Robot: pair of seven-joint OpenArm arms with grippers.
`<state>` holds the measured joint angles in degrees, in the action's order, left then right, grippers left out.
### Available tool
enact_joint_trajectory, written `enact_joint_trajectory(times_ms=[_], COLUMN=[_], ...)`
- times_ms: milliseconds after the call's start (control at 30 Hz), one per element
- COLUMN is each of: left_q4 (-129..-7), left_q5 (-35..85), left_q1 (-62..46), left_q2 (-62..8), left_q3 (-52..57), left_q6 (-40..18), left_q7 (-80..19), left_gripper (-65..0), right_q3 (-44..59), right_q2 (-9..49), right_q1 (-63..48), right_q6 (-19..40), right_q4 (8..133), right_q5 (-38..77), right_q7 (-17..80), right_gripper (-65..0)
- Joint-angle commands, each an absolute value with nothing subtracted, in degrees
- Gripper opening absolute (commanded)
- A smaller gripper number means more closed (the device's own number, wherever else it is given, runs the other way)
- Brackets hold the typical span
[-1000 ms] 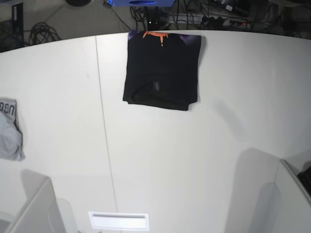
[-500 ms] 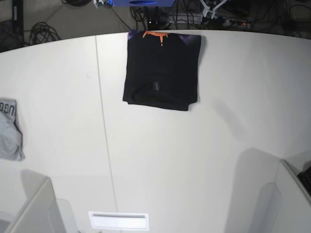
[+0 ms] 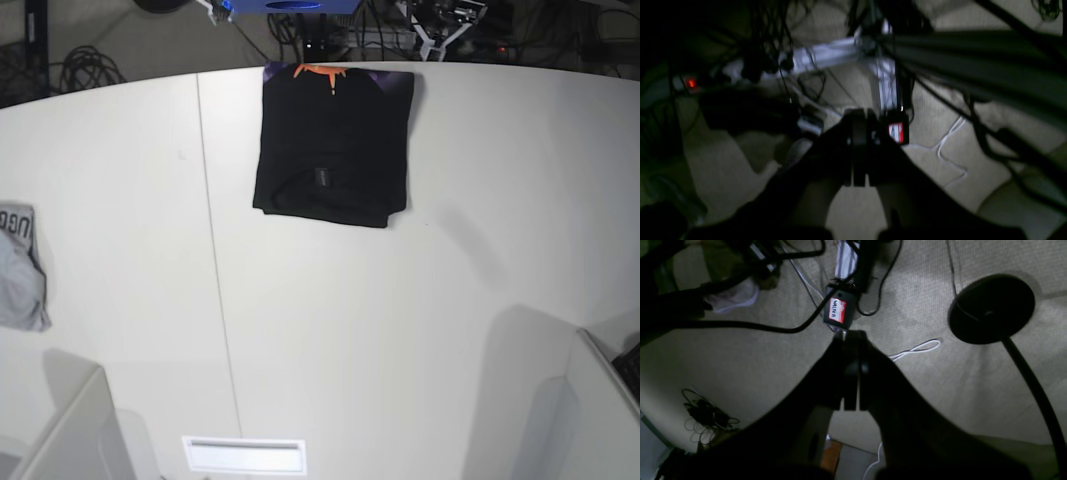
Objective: Fold the T-shirt properly
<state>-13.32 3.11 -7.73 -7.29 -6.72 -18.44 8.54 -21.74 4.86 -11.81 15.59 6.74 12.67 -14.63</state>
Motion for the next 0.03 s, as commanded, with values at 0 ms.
enact_joint_trajectory(times_ms=[0], left_q4=[-13.85], left_q5=[3.03], left_q1=[-8.84], left_q2=[-7.52], left_q3=[-6.73], left_q6=[-18.86], left_q7=[9.80], left_gripper=[-65.0], right_q3=[-21.67], right_q2=[5.05], right_q1=[-12.09], right_q6=[15.96], right_q4=[6.81], right_q5=[12.70], right_q7=[-14.99], right_gripper=[-65.0])
